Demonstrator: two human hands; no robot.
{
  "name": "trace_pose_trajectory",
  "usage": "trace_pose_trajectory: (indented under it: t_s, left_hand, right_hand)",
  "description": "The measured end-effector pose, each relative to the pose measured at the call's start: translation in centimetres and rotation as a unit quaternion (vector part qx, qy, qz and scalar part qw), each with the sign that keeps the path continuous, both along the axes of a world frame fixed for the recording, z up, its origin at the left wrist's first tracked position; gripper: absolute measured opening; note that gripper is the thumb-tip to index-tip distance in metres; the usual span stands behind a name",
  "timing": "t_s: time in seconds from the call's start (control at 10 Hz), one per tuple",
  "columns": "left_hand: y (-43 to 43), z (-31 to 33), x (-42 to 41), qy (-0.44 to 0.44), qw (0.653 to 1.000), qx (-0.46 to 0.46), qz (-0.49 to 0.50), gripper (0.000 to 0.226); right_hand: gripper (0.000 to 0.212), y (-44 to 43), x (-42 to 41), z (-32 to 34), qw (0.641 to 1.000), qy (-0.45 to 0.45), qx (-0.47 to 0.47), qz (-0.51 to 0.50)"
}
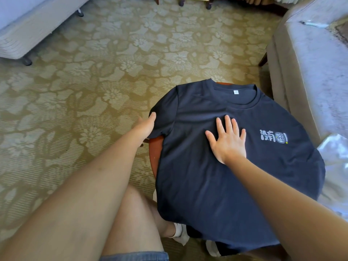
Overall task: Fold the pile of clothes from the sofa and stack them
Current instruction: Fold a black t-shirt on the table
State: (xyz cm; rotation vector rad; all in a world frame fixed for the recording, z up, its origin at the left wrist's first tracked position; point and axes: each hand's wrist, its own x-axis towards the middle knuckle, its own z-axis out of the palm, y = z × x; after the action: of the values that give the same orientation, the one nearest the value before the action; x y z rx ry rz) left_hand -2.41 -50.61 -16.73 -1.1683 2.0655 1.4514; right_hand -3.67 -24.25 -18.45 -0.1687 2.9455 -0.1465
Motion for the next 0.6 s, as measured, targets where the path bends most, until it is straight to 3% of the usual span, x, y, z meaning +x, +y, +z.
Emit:
trace_pose_trajectory:
  t_s: [0.1,0.2,0.3,0.6]
  left_hand:
    - [-0.2,-1.5,-0.6,0.065,0.995,0.079,-0.005,0.1]
    - [-0.3,-1.5,-1.2,0.174,0.975,0.13,0.052,0.085]
    - [-0.6,-1.1,-2.2,0.216,0.951,0.203,0.092,0.074]
    - [-2.2,-0.8,-3.0,0.214,0.918,0.309,0.125,0.061]
  right_hand:
    - [0.071,0.1,-0.3,-0.1,1.0,-0.003,0.002,-0.003]
    - [0.071,0.1,-0.7,-0.2,1.0,-0.001,0.006,-0.007]
    - [0.072,0.1,-1.0,-0.3,1.0,0.002,0.007,-0.008]
    - [0.071,-0.1,-1.0,-0.4,1.0,0.002,0.014,-0.012]
